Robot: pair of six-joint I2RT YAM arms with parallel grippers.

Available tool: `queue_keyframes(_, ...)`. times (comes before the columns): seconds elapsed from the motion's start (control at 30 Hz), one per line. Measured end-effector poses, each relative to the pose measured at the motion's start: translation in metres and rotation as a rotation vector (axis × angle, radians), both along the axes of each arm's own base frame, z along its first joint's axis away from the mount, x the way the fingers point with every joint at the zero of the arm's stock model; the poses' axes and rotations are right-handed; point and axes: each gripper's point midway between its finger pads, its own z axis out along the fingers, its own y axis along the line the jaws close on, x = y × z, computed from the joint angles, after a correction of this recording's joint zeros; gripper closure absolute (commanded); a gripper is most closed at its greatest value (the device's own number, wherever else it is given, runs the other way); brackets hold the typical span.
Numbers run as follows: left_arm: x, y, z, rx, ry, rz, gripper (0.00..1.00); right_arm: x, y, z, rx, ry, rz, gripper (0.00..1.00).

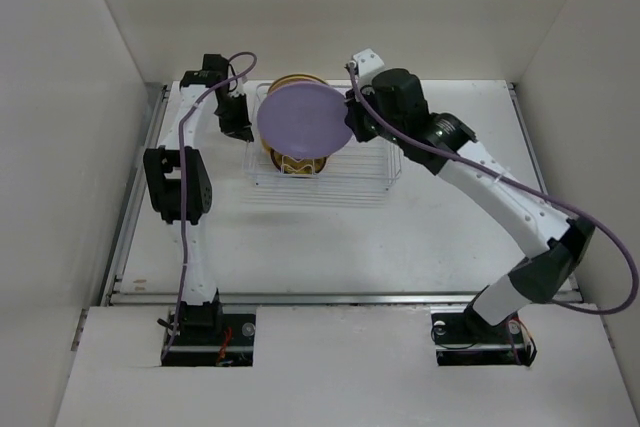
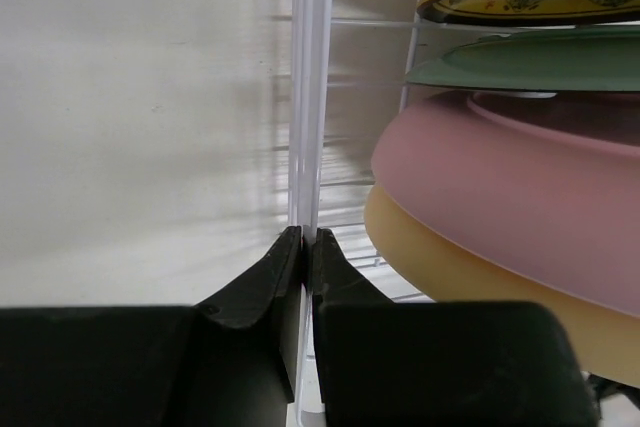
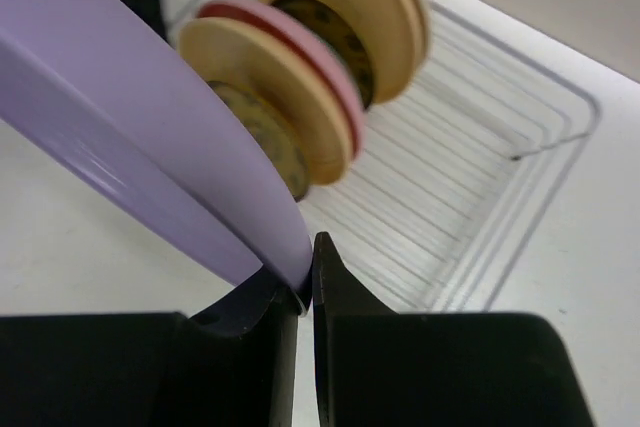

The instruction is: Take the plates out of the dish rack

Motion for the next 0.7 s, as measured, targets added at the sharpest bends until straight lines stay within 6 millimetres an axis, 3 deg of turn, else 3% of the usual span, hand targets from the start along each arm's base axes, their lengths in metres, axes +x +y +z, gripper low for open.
queue_keyframes(0.07, 0.000, -0.001, 0.000, -0.029, 0.004, 0.013, 1.00, -0.021, 0.008, 0.008, 0.065, 0.018, 0.091, 1.00)
queue_keyframes(0.17, 0.001, -0.001, 0.001, -0.043, 0.006, 0.022, 1.00, -0.048, 0.024, -0.019, 0.094, 0.129, 0.223, 1.00)
queue_keyframes(0.3, 0.000, -0.001, 0.001, -0.049, 0.005, 0.040, 1.00, -0.084, 0.035, -0.115, 0.045, 0.400, 0.311, 1.00)
queue_keyframes(0.37, 0.001, -0.002, 0.001, -0.055, -0.006, 0.054, 1.00, -0.106, 0.027, -0.169, -0.006, 0.556, 0.297, 1.00)
queue_keyframes(0.43, 0.000, -0.002, 0.001, -0.062, -0.012, 0.061, 1.00, -0.126, 0.014, -0.210, -0.045, 0.685, 0.258, 1.00)
queue_keyframes(0.5, 0.000, -0.002, 0.000, -0.070, -0.018, 0.067, 1.00, -0.139, 0.004, -0.229, -0.062, 0.757, 0.218, 1.00)
queue_keyframes(0.6, 0.000, -0.002, 0.001, -0.073, -0.023, 0.065, 1.00, -0.142, 0.004, -0.234, -0.038, 0.793, 0.172, 0.99)
queue_keyframes(0.63, 0.000, -0.001, 0.001, -0.071, -0.026, 0.060, 1.00, -0.140, 0.006, -0.235, -0.030, 0.795, 0.161, 0.91)
queue_keyframes(0.7, 0.000, -0.001, 0.001, -0.060, -0.030, 0.046, 0.96, -0.137, 0.009, -0.240, -0.014, 0.804, 0.133, 0.85)
